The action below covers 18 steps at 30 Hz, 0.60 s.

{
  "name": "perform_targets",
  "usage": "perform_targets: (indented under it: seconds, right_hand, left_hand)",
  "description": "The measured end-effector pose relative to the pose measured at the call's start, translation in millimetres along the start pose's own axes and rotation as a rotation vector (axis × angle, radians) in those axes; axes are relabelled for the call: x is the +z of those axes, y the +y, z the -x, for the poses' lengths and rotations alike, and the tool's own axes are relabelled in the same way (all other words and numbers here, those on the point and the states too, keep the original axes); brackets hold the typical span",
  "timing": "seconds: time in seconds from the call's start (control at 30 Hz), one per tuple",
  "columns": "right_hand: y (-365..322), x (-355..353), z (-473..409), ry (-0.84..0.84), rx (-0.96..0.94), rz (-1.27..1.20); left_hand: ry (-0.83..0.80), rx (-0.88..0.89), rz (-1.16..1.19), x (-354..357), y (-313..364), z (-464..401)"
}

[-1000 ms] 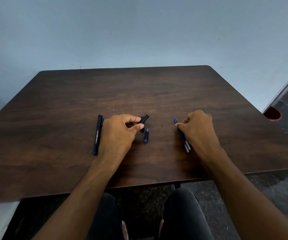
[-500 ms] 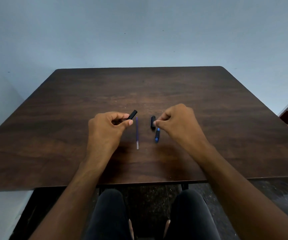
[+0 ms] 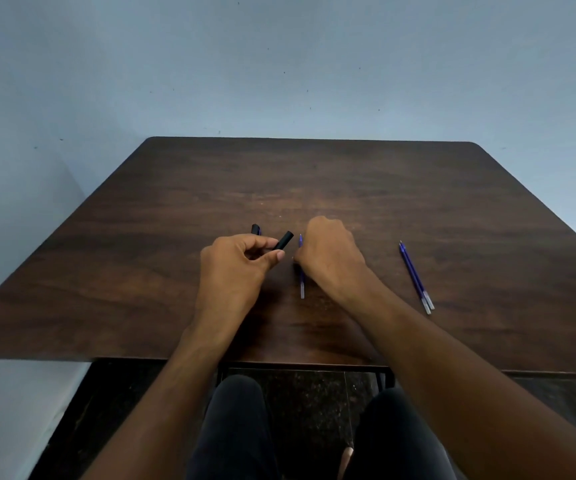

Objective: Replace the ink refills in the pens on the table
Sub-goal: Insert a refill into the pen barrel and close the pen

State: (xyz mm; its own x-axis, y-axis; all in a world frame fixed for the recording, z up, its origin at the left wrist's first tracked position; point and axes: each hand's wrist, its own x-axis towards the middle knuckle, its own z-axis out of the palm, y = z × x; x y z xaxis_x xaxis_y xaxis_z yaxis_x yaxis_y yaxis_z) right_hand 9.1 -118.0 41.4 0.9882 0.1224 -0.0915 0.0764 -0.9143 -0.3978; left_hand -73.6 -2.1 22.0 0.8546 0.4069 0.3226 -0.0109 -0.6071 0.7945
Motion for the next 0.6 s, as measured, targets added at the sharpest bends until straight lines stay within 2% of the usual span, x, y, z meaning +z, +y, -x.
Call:
perform_targets:
  seconds: [0.27, 0.5, 0.6]
  right_hand:
    - [-8, -1, -7, -0.068, 0.09, 0.018]
    - [-11, -4, -6, -0.125, 0.041, 0.048]
    - [1, -8, -4, -0.141, 0.088, -0.112]
  left_hand:
    - [-0.01, -0.022, 0.004, -3, -1, -2]
    - [0.012, -0.005, 0.021, -4, 1, -5]
    - [0.013, 0.0, 0.018, -4, 0, -4]
